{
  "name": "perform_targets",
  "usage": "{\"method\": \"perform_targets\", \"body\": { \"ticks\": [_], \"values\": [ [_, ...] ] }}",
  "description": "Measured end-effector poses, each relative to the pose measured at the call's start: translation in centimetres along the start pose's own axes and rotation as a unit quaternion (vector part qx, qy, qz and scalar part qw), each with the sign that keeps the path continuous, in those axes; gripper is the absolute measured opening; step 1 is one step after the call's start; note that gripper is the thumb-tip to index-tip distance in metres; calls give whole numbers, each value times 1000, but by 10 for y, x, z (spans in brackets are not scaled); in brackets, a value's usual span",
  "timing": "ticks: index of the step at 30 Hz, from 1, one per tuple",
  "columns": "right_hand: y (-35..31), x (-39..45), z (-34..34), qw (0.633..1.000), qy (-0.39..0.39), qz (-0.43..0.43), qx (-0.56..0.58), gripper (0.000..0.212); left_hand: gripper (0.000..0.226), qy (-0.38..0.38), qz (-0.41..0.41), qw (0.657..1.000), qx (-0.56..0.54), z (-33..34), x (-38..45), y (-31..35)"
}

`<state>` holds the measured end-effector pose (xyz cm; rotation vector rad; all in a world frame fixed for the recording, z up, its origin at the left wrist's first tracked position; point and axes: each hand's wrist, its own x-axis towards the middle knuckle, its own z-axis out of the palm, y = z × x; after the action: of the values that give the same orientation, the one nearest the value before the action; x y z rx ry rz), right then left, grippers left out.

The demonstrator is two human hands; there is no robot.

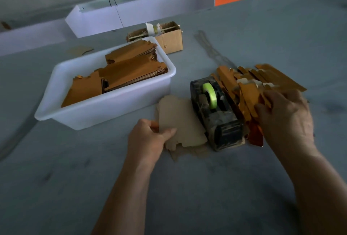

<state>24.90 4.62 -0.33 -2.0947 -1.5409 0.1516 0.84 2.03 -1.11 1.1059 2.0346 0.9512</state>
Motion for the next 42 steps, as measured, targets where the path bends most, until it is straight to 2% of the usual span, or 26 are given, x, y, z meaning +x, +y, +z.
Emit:
{"method": "perform_targets", "body": {
  "ticks": [4,8,11,15,17,19,21,22,26,29,34,35,36,38,39,40,42],
  "values": [
    [-1,-14,-2,997,38,-32,63,27,30,-21,-17,998,-57,-11,-1,-2],
    [-8,-32,-11,985,85,-56,142,26,33,-33,26,996,-73,-23,-16,4],
    [-16,-48,-25,967,83,-57,233,21,27,-106,44,982,-149,-39,-34,9],
    [-34,-80,-40,931,-20,-22,363,16,29,-180,37,946,-267,-41,-64,10],
    [-43,-92,-46,902,-93,4,422,31,26,-236,20,913,-333,-36,-76,11],
    [-47,-97,-49,850,-180,29,494,41,24,-281,19,894,-348,-32,-83,13],
    [-48,-97,-48,787,-246,64,563,35,25,-297,31,896,-328,-31,-86,15],
    [-47,-97,-47,771,-258,75,577,32,26,-296,38,901,-314,-31,-86,16],
    [-42,-100,-39,760,-297,85,572,26,31,-240,74,928,-276,-21,-85,24],
    [-40,-101,-35,769,-287,82,565,25,29,-199,82,943,-255,-14,-85,28],
    [-36,-98,-34,785,-302,48,538,16,35,-186,60,950,-242,-11,-82,29],
    [-36,-98,-34,797,-299,41,523,11,32,-177,62,954,-235,-10,-82,29],
    [-36,-100,-33,825,-280,26,490,12,27,-167,68,957,-226,-8,-82,28],
    [-37,-104,-29,904,-201,-23,377,14,17,-144,78,965,-204,-4,-82,27],
    [-40,-107,-29,929,-157,-44,332,15,14,-136,79,968,-197,-3,-82,27],
    [-43,-110,-31,940,-128,-60,311,16,14,-131,77,969,-193,-1,-82,26],
    [-48,-112,-34,933,-118,-80,330,17,17,-129,73,970,-192,0,-83,26]
  ]
}}
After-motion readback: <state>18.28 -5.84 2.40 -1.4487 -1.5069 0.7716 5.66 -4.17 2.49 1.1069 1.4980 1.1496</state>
